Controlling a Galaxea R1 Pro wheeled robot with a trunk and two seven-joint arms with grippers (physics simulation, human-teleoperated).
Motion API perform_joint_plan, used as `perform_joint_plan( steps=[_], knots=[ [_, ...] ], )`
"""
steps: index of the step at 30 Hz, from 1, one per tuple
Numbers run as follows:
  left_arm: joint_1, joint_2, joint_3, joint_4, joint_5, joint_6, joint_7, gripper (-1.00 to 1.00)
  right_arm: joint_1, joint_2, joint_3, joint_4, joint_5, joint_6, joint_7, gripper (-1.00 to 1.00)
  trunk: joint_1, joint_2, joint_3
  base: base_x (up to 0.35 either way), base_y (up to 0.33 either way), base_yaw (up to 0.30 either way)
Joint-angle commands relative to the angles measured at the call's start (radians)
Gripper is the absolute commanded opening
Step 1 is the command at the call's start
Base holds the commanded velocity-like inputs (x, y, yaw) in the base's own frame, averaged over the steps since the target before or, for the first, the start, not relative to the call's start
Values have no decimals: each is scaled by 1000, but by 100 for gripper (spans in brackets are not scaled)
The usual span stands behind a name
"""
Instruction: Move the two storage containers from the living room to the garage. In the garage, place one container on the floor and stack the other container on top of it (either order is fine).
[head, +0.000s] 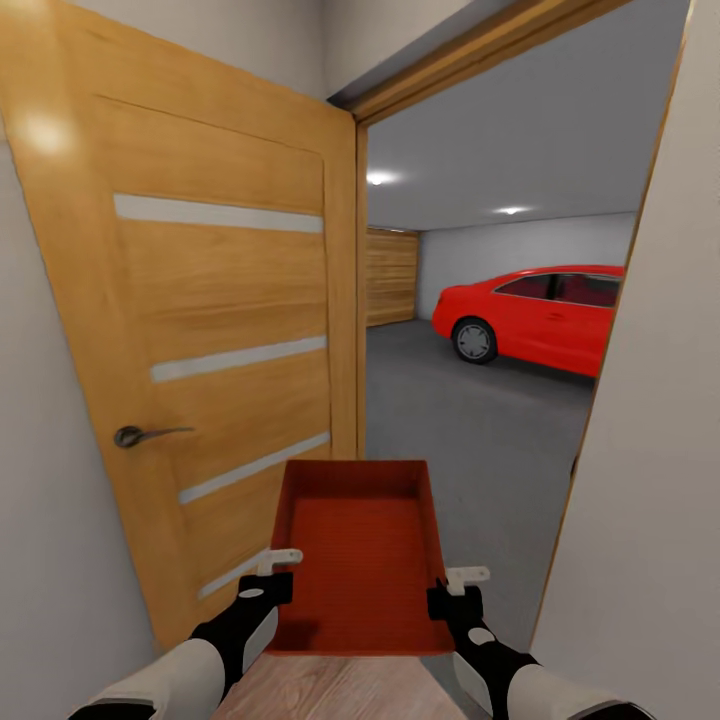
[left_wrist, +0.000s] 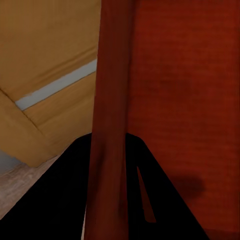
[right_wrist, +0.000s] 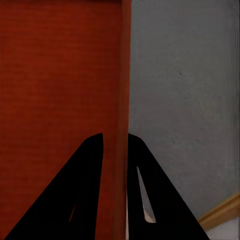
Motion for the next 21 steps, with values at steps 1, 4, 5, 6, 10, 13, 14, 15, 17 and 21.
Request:
perform_joint_plan(
  steps=[1,4,5,6,10,13,14,15,17,21],
  knots=[
    [-1,51,51,-2,-12,-6,14,-100,0,0,-6,0,-12,-5,-3,-100,1,-1,-2,188,142,-278],
    [-1,51,52,0,-12,-20,15,-100,-1,0,-6,0,-12,-5,-3,-100,1,-1,-2,138,60,-278],
    [-1,51,52,0,-12,-21,15,-100,-1,0,-6,0,-12,-5,-3,-100,1,-1,-2,103,13,-278],
    [-1,51,52,0,-12,-22,15,-100,-1,0,-6,0,-12,-5,-3,-100,1,-1,-2,80,8,-278],
    [-1,51,52,0,-11,-23,15,-100,-1,0,-6,0,-12,-5,-3,-100,1,-1,-2,23,2,-278],
    [-1,51,54,1,-11,-23,14,-100,-1,0,-6,0,-12,-5,-3,-100,1,-1,-2,4,2,-261],
    [-1,51,54,1,-11,-23,14,-100,-1,0,-6,0,-12,-5,-3,-100,1,-1,-2,22,15,-181],
    [-1,51,54,1,-9,-23,14,-100,-1,0,-6,0,-12,-5,-3,-100,1,-1,-2,91,75,-93],
    [-1,51,53,0,-2,-23,14,-100,-1,0,-6,0,-12,-5,-3,-100,1,-1,-2,150,129,-53],
    [-1,51,52,0,29,-23,13,-100,0,0,-6,0,-12,-5,-3,-100,1,-1,-2,212,189,-18]
  ],
)
